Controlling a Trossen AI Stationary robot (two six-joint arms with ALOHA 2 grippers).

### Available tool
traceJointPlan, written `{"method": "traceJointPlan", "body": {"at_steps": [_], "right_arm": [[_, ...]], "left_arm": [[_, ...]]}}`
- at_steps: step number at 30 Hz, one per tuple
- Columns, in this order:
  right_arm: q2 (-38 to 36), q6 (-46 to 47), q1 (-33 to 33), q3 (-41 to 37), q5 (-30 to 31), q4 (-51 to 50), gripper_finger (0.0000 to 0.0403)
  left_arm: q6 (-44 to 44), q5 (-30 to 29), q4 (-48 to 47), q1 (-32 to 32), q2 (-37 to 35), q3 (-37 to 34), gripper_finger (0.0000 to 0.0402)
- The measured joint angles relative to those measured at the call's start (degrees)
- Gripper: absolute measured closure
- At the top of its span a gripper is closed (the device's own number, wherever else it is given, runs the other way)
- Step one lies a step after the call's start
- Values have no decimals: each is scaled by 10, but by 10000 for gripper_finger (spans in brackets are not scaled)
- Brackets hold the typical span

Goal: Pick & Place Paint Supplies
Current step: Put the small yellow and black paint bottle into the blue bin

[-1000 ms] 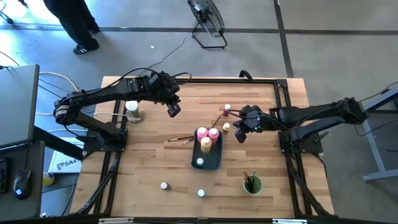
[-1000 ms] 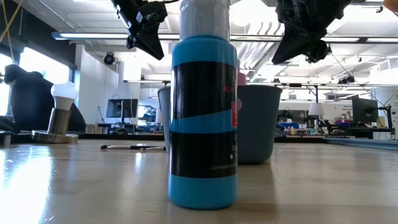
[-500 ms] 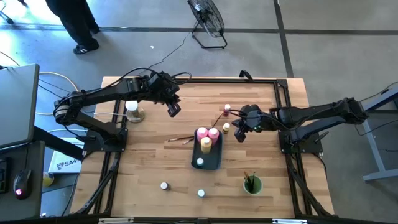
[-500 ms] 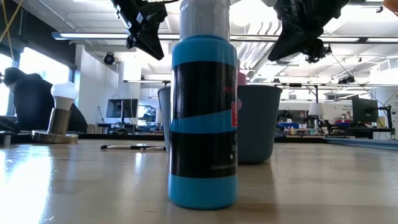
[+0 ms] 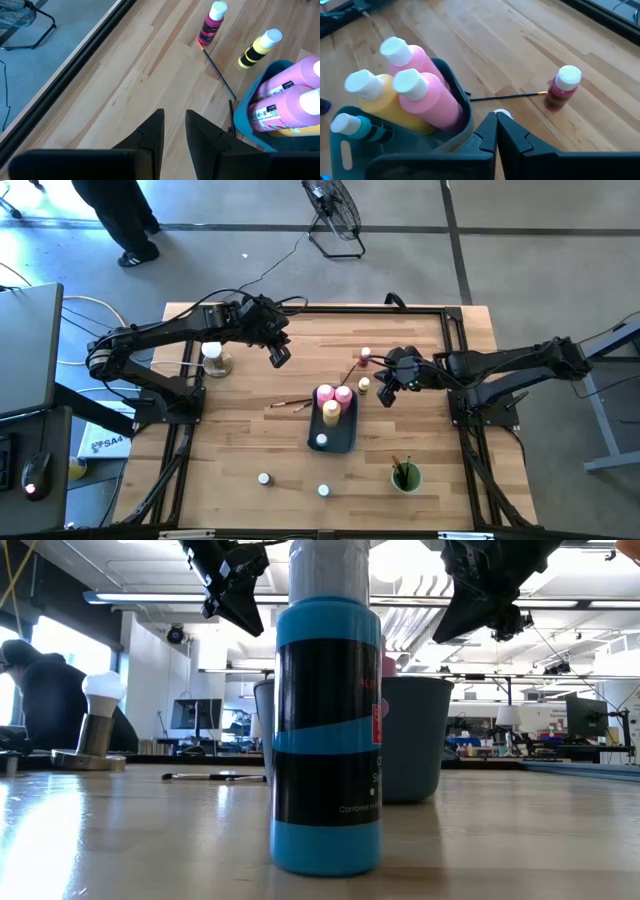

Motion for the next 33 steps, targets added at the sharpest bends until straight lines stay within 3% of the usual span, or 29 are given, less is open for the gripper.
{"method": "traceJointPlan", "body": {"at_steps": [7, 14, 33], "right_arm": [[0, -17, -31, 0, -30, -1, 401], [0, -30, -57, 0, -114, -1, 401], [20, -151, -60, 0, -106, 8, 390]], "left_arm": [[0, 0, 0, 0, 0, 0, 325], [0, 0, 0, 0, 0, 0, 325], [0, 0, 0, 0, 0, 0, 325]]}}
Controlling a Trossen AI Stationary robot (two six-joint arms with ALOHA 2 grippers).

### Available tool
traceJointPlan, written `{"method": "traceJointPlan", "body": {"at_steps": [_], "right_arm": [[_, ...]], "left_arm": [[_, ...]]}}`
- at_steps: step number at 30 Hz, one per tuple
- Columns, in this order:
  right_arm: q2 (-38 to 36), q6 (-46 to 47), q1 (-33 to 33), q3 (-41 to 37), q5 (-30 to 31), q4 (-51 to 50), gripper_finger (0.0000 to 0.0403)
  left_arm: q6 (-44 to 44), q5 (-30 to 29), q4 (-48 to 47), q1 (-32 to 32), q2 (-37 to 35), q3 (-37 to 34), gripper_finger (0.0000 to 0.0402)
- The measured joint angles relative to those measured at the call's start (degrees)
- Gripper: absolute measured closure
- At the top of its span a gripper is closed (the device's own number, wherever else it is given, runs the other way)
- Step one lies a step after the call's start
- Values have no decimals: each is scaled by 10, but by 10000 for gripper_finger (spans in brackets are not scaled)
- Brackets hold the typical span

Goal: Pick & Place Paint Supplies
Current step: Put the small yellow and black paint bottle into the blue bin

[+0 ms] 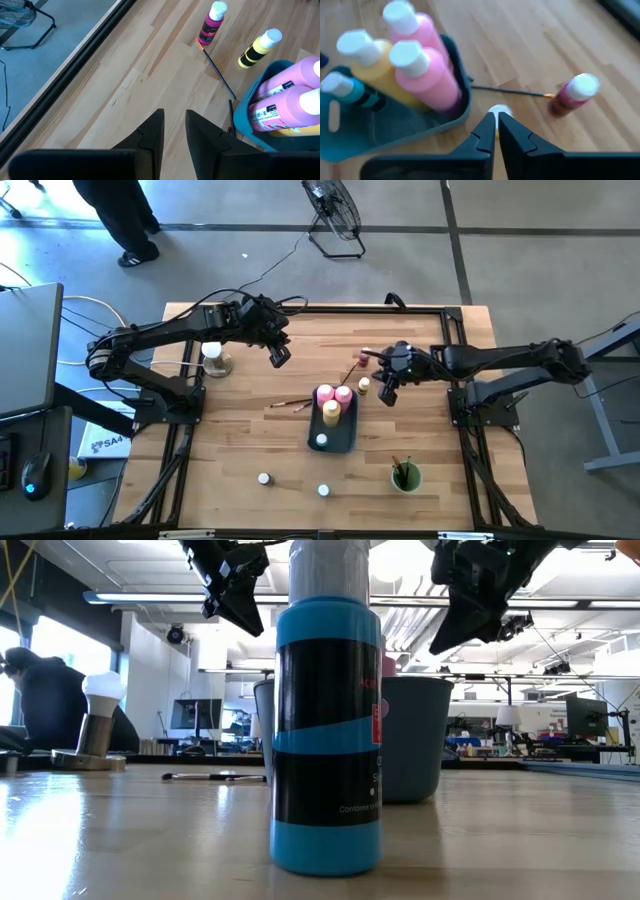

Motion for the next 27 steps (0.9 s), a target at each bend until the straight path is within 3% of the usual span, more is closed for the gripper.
{"method": "traceJointPlan", "body": {"at_steps": [4, 20, 27], "right_arm": [[20, -3, 0, 0, -24, -1, 361], [48, -87, 0, 0, -21, 14, 200], [91, -87, 0, 1, -20, 19, 172]], "left_arm": [[0, 0, 0, 0, 0, 0, 325], [0, 0, 0, 0, 0, 0, 325], [0, 0, 0, 0, 0, 0, 325]]}}
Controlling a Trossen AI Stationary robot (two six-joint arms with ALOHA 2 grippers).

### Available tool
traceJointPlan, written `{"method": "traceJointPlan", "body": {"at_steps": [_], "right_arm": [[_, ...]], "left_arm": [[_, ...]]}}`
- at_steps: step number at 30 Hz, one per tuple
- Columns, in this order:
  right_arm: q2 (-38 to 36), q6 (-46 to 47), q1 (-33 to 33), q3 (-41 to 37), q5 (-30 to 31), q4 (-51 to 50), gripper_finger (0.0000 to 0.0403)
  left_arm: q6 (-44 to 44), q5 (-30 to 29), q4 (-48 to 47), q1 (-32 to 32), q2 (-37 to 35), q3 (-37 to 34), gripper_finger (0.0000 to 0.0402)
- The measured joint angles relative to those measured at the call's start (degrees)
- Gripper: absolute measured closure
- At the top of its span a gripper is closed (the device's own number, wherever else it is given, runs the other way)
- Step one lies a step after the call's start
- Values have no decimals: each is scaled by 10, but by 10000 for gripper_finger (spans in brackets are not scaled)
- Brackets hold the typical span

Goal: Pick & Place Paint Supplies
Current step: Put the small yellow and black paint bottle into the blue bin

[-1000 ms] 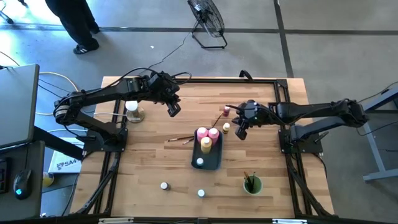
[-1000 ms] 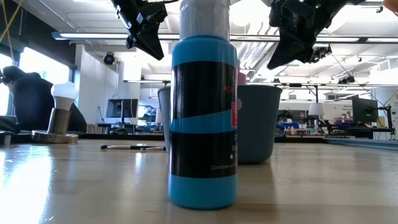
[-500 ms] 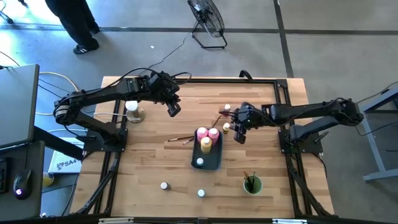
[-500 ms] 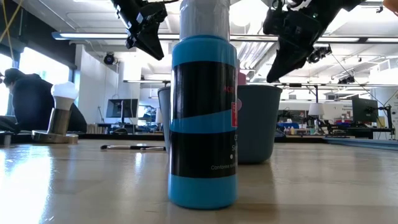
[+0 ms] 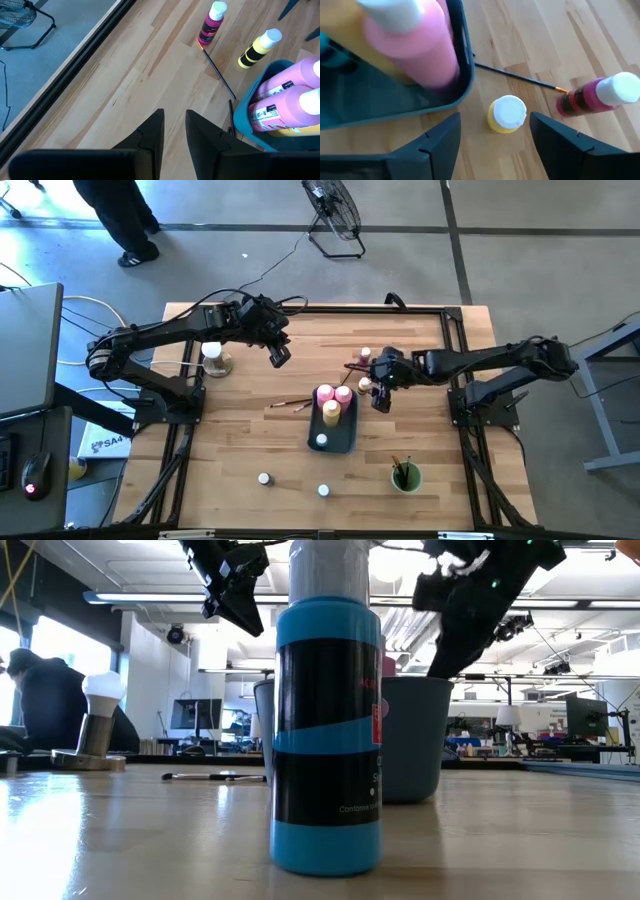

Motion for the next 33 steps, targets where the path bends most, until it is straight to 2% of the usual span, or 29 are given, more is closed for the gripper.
{"method": "traceJointPlan", "body": {"at_steps": [7, 13, 33], "right_arm": [[49, 0, 0, 0, 59, 12, 172], [71, 1, -14, 0, -7, 35, 172], [71, 1, -30, 0, -2, 41, 172]], "left_arm": [[0, 0, 0, 0, 0, 0, 325], [0, 0, 0, 0, 0, 0, 325], [0, 0, 0, 0, 0, 0, 325]]}}
